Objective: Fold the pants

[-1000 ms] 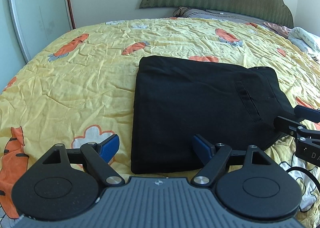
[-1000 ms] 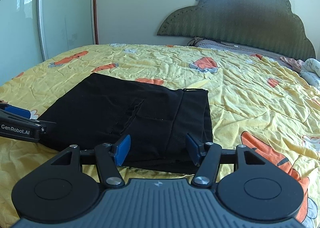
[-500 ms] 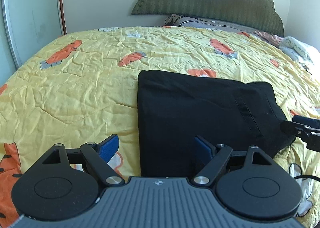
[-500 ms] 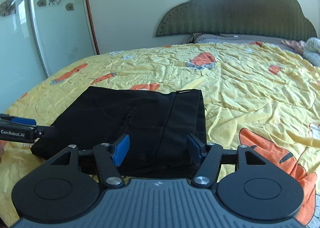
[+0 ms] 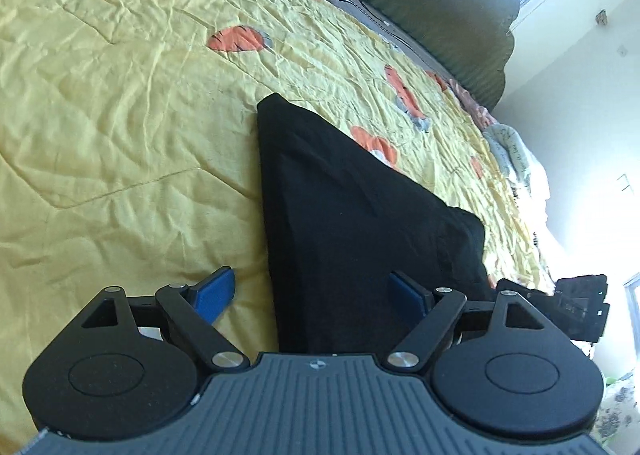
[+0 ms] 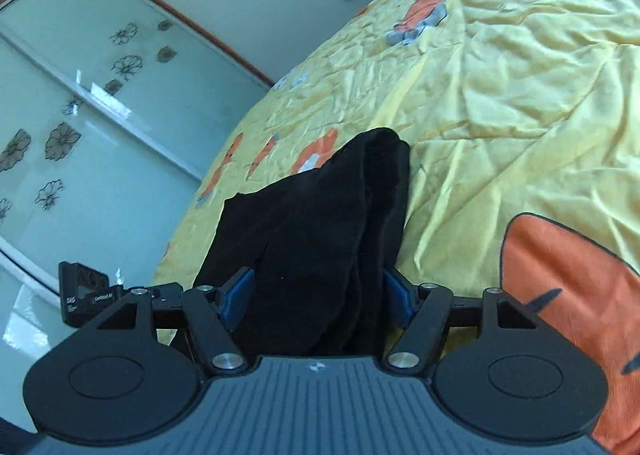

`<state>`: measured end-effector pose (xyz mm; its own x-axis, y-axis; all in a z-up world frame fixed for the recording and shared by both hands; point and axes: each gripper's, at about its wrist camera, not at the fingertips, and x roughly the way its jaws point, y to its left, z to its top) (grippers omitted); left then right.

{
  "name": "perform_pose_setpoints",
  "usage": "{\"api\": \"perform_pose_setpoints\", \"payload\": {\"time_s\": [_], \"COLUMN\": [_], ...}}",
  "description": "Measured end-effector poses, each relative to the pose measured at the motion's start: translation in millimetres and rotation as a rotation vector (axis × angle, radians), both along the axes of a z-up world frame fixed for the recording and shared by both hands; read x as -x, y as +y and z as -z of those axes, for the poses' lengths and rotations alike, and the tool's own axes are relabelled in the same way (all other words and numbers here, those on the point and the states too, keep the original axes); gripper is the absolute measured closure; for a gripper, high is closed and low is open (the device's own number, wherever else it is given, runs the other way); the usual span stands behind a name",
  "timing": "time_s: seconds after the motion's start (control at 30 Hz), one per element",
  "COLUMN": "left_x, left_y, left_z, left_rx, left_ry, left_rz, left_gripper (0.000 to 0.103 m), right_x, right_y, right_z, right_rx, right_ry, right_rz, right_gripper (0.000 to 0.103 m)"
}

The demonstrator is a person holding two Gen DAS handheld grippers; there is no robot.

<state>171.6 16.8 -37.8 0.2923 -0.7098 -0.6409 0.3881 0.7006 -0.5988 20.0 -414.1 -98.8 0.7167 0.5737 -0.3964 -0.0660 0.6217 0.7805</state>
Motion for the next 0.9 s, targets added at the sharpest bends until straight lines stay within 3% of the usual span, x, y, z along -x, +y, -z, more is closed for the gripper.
{"api": "perform_pose_setpoints", "payload": {"time_s": [0.13,0.27,0.33,0.37,0.4,0.43,0.47,0.57,0.67,0.9], "left_x": [-13.9,-22.3,-24.0,-23.6,-23.2,-22.3,-22.5,-18.2,-6.0,2.0], "left_y": [-7.7,-14.4,-19.4,-21.6,-23.4,-24.7,-24.3,-19.5,-21.8,-18.1], "left_z": [10.1,15.7,15.9,15.4,14.8,15.0,15.6,14.9,2.4,-59.4], "left_rx": [0.107,0.173,0.160,0.139,0.109,0.084,0.059,0.070,0.030,-0.085], "left_ry": [0.060,0.091,0.095,0.086,0.072,0.061,0.052,0.034,-0.058,-0.376], "left_rz": [0.058,0.037,0.022,0.018,0.011,0.007,-0.001,-0.023,-0.041,-0.077], "left_gripper": [0.018,0.019,0.029,0.042,0.057,0.063,0.075,0.083,0.085,0.085], "right_x": [-22.6,-46.1,-52.1,-53.8,-53.8,-52.4,-49.4,-40.6,-38.1,-65.6], "right_y": [-6.4,4.1,9.9,12.4,14.9,16.5,17.6,24.4,36.0,66.8], "right_z": [2.8,-3.2,-4.3,-4.3,-3.8,-3.4,-3.1,-7.5,-21.7,-74.9], "right_rx": [-0.071,-0.011,0.012,0.035,0.062,0.071,0.073,0.113,0.165,0.300], "right_ry": [-0.009,-0.002,-0.007,0.000,0.011,0.006,0.006,0.002,-0.031,-0.199], "right_rz": [-0.065,-0.063,-0.047,-0.034,-0.024,-0.016,-0.009,0.024,0.043,-0.020], "right_gripper": [0.032,0.033,0.037,0.052,0.059,0.062,0.066,0.070,0.074,0.075]}}
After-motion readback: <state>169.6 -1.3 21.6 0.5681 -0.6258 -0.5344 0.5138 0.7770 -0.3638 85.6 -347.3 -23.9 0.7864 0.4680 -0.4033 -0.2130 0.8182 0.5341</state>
